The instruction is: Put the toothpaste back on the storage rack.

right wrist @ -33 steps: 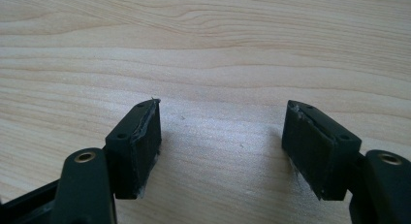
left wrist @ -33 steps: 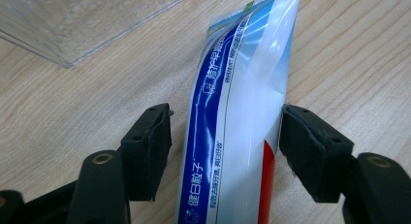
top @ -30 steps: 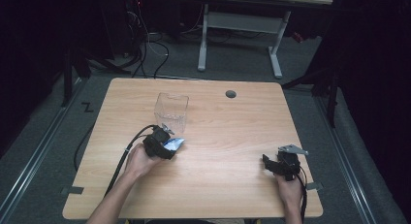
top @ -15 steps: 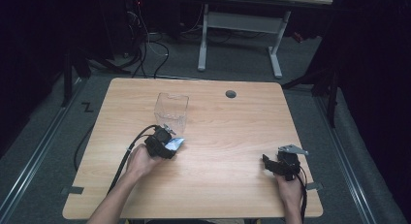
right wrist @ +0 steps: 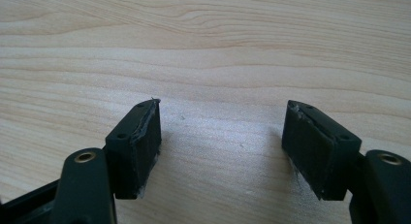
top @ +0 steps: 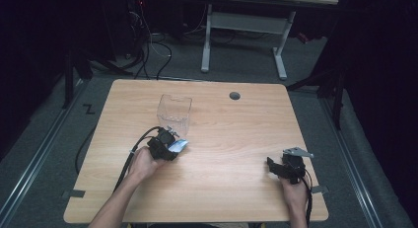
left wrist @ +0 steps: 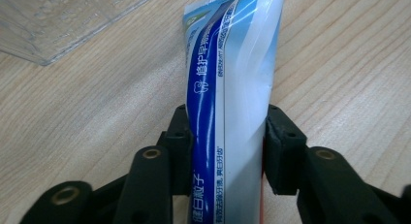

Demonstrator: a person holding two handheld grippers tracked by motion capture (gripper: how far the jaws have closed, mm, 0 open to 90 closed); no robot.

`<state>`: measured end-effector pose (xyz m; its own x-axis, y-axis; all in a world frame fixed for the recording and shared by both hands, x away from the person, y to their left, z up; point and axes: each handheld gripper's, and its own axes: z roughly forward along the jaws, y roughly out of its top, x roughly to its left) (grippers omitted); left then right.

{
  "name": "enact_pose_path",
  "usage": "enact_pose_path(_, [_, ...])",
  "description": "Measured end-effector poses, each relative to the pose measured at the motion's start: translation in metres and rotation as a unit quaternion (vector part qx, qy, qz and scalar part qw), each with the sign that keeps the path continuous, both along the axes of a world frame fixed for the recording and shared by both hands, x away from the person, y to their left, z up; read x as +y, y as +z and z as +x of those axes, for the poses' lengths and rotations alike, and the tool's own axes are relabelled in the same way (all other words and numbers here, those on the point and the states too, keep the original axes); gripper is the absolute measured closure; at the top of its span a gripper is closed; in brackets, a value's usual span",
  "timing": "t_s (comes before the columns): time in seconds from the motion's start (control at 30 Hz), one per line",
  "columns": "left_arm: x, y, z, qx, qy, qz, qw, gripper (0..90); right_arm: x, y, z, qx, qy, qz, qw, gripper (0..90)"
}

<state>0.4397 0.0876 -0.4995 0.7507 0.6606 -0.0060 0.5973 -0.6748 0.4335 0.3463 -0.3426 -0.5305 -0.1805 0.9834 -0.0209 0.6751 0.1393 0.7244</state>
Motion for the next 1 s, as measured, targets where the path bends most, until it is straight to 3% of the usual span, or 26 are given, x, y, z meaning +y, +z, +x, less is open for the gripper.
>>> enact_pose_path(0.2, [0.0,0.001,0.0,0.001,-0.003,-0.002,1.0,68.9,0.0,0.0,0.0,0.0,0.0,0.0,1.0,30.5])
enact_pose_path(0.7, [0.005,0.007,-0.002,-0.004,-0.002,-0.023,0.9997,70.3,0.0,0.0,0.0,0.0,0.0,0.0,1.0,30.5])
enact_pose_path(1.0, [0.009,0.016,-0.006,-0.014,0.003,-0.049,0.9987,70.2,0.0,0.0,0.0,0.0,0.0,0.0,1.0,30.5])
